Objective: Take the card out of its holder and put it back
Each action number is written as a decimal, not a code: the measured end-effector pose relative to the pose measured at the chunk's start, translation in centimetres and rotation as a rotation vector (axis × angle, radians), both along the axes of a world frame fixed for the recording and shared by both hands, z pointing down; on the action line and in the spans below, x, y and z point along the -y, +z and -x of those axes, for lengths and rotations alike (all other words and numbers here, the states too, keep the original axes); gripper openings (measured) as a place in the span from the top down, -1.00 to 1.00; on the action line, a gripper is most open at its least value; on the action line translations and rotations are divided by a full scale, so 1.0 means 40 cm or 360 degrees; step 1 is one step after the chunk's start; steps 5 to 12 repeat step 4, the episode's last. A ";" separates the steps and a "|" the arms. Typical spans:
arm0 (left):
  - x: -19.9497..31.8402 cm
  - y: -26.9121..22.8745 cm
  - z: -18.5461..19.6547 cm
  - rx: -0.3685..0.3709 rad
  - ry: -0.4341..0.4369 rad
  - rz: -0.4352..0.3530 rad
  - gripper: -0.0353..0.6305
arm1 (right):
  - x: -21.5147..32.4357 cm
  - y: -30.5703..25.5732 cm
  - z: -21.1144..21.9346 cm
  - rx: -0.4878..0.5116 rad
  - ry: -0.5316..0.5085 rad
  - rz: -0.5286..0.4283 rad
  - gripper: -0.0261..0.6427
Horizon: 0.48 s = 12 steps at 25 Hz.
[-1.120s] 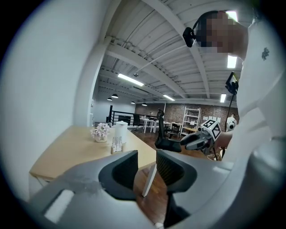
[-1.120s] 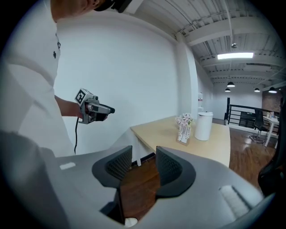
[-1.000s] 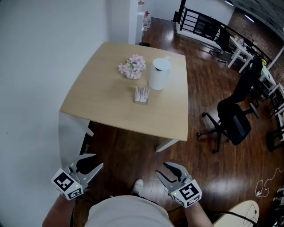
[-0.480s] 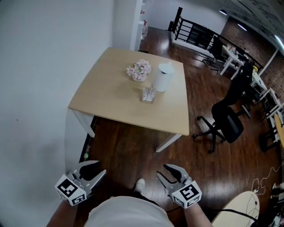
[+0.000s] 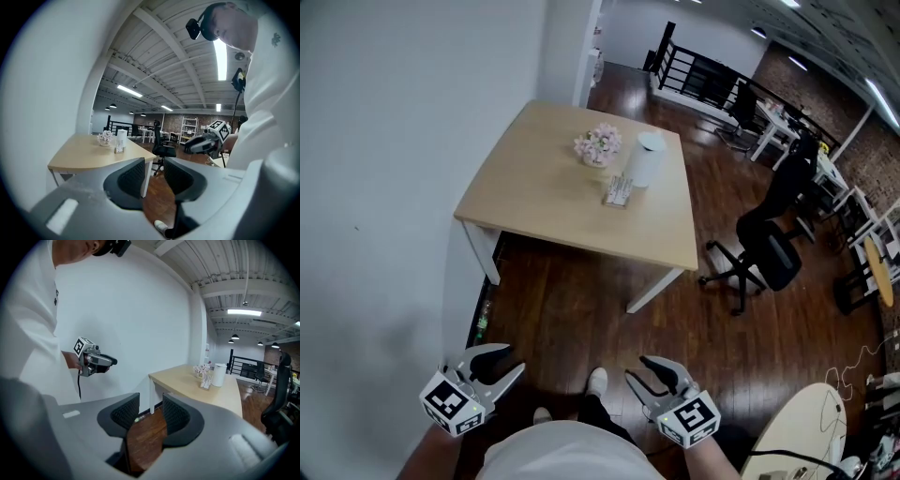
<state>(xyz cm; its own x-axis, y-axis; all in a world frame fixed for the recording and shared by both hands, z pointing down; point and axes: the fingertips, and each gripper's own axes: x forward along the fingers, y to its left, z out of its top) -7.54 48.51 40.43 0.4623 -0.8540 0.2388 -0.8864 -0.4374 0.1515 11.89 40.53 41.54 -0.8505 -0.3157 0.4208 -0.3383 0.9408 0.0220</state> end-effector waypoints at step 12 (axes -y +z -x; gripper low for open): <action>0.007 0.059 -0.006 0.0010 0.0029 -0.0033 0.48 | -0.024 0.062 -0.004 -0.0015 0.0007 -0.0002 0.45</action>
